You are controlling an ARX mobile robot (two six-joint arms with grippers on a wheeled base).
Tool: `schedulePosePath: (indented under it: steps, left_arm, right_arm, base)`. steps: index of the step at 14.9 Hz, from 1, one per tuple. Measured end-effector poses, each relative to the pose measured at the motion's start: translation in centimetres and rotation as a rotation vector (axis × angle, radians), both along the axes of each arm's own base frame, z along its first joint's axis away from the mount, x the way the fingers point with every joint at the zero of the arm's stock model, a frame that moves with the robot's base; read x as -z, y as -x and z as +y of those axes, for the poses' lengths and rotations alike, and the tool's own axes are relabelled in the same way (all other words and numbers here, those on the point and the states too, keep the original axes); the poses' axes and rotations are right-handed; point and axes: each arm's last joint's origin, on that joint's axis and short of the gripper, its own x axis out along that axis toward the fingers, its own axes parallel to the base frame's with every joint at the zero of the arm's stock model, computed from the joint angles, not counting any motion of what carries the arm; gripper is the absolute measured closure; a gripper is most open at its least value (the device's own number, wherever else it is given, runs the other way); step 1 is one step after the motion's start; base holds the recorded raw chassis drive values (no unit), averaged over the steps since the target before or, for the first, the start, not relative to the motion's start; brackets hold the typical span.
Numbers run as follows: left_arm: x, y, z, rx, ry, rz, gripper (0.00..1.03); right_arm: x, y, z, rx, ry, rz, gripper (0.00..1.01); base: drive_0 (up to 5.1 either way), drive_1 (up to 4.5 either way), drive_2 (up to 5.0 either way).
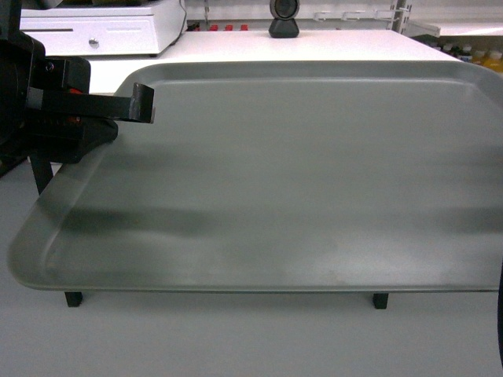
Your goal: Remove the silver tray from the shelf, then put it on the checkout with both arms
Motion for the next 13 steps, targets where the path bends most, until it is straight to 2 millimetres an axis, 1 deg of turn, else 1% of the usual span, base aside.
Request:
schedulePosePath:
  steps: [13]
  left_arm:
    - [-0.12, 0.00, -0.05, 0.002, 0.001, -0.005, 0.99]
  right_arm:
    - [-0.08, -0.02, -0.03, 0.001, 0.000, -0.007, 0.98]
  base:
    - [0.0, 4.37, -4.3]
